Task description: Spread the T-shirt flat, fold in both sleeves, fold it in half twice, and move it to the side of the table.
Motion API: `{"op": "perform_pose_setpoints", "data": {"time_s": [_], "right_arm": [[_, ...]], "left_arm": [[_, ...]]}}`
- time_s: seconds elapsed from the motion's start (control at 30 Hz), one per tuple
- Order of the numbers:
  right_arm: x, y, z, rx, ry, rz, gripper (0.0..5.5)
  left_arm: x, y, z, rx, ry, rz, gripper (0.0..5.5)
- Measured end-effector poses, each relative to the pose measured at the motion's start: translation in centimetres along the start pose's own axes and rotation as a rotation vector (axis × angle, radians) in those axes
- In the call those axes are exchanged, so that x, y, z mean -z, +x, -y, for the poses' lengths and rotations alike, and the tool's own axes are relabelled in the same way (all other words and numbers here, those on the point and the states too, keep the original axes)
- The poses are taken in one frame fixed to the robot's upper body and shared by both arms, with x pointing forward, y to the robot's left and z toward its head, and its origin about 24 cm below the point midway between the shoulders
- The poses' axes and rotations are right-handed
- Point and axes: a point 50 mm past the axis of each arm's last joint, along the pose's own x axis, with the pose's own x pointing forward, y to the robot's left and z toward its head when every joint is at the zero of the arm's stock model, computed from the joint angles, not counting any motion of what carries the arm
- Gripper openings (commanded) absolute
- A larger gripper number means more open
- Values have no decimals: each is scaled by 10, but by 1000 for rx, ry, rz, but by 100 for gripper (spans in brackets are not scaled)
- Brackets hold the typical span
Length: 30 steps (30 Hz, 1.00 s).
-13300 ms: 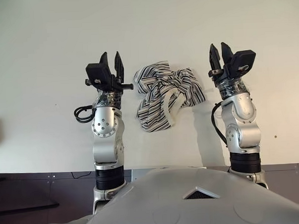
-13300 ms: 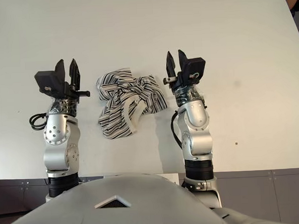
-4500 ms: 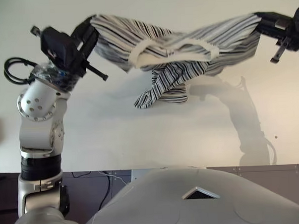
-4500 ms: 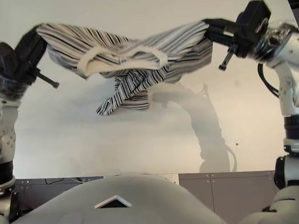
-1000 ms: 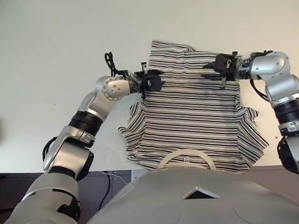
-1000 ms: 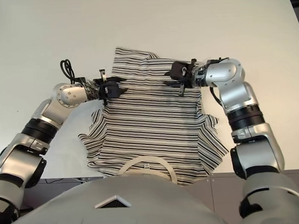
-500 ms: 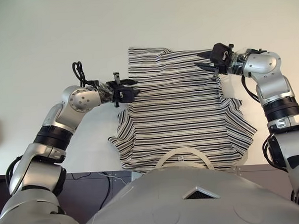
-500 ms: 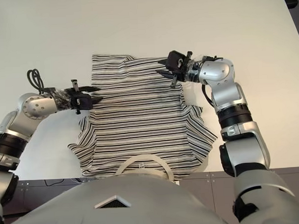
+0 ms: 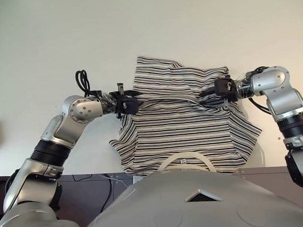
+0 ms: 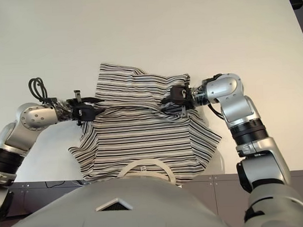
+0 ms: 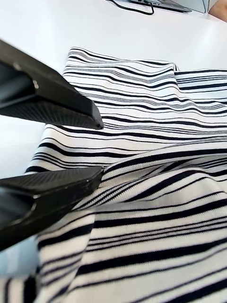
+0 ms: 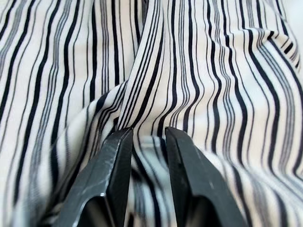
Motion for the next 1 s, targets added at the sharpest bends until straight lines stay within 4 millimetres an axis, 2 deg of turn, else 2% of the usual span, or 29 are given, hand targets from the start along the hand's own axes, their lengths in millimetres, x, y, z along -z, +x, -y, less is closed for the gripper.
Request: {"op": "perform_pose_setpoints", "data": {"time_s": [0.1, 0.2, 0.3, 0.37, 0.47, 0.57, 0.7, 0.9, 1.0], "right_arm": [[2, -4, -10, -38, -5, -23, 124], [2, -6, -8, 18, 26, 10, 124], [-7, -34, 17, 221, 131, 143, 124], [-21, -60, 34, 321, 149, 237, 160], [-13, -68, 37, 350, 181, 224, 191], [18, -84, 39, 447, 199, 65, 191], [41, -79, 37, 473, 213, -17, 191], [54, -54, 41, 446, 241, -34, 191], [55, -52, 46, 448, 259, -33, 191]], "left_arm": [[0, -4, 2, 23, 2, -5, 146], [0, -6, 3, 34, -4, -2, 146], [0, -7, 3, 35, -5, -2, 146], [0, -8, 4, 33, -8, -2, 149], [0, -8, 5, 31, -11, -2, 149], [0, -8, 5, 30, -11, -1, 149], [0, -8, 5, 31, -8, 2, 149], [1, -8, 4, 38, 1, 5, 149], [1, -8, 3, 46, 7, 6, 149]]}}
